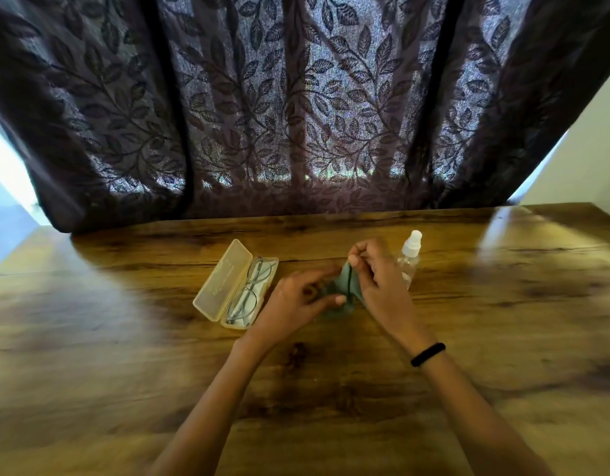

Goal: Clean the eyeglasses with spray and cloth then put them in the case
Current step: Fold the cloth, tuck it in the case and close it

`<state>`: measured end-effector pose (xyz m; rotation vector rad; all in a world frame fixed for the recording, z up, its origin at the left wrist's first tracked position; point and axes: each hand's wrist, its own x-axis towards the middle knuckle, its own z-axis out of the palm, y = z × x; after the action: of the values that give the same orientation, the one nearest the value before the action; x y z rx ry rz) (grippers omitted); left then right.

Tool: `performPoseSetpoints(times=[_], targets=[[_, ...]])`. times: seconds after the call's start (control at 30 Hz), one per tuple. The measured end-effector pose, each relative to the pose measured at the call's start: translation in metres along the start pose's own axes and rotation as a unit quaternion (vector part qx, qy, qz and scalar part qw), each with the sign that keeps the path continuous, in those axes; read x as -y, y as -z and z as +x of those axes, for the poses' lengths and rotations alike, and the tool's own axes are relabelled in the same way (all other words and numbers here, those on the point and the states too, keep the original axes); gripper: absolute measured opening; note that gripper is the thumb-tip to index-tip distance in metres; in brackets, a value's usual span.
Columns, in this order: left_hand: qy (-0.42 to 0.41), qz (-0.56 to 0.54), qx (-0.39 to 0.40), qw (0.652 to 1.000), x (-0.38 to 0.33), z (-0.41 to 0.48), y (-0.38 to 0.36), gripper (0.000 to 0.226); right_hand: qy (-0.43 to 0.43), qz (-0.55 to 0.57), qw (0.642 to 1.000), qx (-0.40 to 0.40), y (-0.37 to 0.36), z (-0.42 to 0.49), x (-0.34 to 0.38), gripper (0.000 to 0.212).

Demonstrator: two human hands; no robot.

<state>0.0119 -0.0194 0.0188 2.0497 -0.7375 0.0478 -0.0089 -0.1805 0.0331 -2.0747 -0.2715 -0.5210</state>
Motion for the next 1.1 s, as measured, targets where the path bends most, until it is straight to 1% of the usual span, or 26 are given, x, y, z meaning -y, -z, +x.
performPoseSetpoints(times=[0.17, 0.3, 0.4, 0.47, 0.57, 0.63, 0.67, 0.77, 0.9, 0.93, 1.0, 1.1], targets=[[0.022, -0.023, -0.025, 0.999, 0.002, -0.001, 0.004, 0.018, -0.019, -0.003, 1.000, 0.000, 0.002, -0.003, -0.003, 0.008], [0.004, -0.046, -0.098, 0.994, 0.001, -0.004, 0.005, 0.011, -0.054, -0.005, 0.999, -0.002, 0.003, -0.004, -0.007, 0.005], [-0.002, -0.053, -0.127, 0.990, -0.001, -0.002, 0.006, 0.011, -0.067, -0.008, 0.998, -0.002, 0.001, -0.004, -0.008, 0.007], [0.000, -0.073, -0.127, 0.989, -0.002, -0.002, 0.006, 0.009, -0.093, 0.052, 0.994, 0.021, 0.001, -0.002, -0.007, 0.013], [0.019, -0.110, -0.116, 0.987, -0.002, -0.001, 0.008, 0.007, -0.137, 0.217, 0.963, 0.080, 0.003, 0.001, -0.004, 0.020], [0.016, -0.120, -0.102, 0.987, 0.000, 0.000, 0.008, 0.007, -0.157, 0.267, 0.947, 0.090, 0.005, 0.000, -0.003, 0.023], [0.017, -0.130, -0.089, 0.987, 0.000, 0.000, 0.008, 0.005, -0.168, 0.274, 0.943, 0.090, 0.006, 0.000, -0.002, 0.023], [0.045, -0.145, -0.043, 0.988, 0.004, -0.002, 0.011, 0.014, -0.206, 0.263, 0.940, 0.073, 0.007, -0.001, -0.004, 0.021], [0.066, -0.075, 0.064, 0.993, 0.011, -0.002, 0.016, 0.004, -0.219, 0.221, 0.949, 0.059, 0.007, -0.002, -0.005, 0.022], [0.077, -0.068, 0.086, 0.991, 0.011, -0.002, 0.016, 0.005, -0.218, 0.213, 0.951, 0.057, 0.007, -0.002, -0.005, 0.022], [0.106, -0.084, 0.107, 0.985, 0.012, -0.003, 0.015, 0.009, -0.215, 0.201, 0.954, 0.053, 0.006, -0.003, -0.004, 0.021], [0.122, -0.120, 0.102, 0.980, 0.011, -0.004, 0.013, 0.020, -0.213, 0.192, 0.957, 0.052, 0.007, -0.004, -0.004, 0.021]])
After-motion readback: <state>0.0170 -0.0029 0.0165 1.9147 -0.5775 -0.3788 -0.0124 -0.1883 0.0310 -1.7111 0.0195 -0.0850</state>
